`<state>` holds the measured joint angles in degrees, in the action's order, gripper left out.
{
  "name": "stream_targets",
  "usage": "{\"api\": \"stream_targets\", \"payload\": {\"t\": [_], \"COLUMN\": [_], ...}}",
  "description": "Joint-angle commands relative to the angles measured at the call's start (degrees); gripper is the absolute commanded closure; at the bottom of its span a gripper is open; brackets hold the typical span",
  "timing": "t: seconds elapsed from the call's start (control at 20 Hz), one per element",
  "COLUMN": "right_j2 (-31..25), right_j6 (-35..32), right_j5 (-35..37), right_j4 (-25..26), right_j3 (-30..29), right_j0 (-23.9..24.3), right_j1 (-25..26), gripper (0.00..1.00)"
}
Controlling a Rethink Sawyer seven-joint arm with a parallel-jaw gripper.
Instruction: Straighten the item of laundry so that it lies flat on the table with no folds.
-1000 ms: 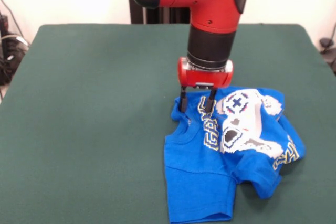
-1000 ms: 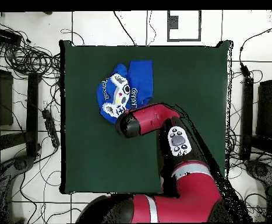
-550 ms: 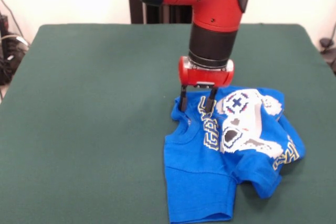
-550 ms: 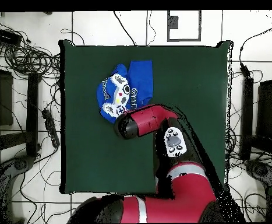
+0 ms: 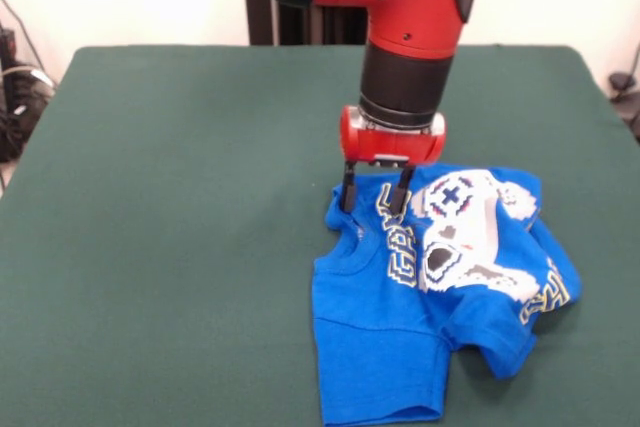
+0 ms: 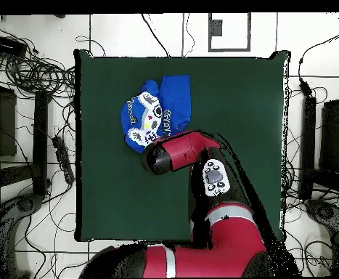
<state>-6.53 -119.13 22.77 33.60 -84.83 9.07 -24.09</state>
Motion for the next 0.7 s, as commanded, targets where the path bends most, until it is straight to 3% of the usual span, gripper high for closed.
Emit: {"api": "stream_targets", "payload": {"t": [0.05, 0.7], "right_j2": [-0.72, -1.67], "right_j6": [-6.08, -6.03], "right_j5": [-4.08, -7.11], "right_j4": [-1.01, -1.21], "right_j3": [-1.00, -0.92], "right_j0": [0.10, 0.93], "right_j1": [3.77, 3.44], "gripper": [0.00, 0.00]}}
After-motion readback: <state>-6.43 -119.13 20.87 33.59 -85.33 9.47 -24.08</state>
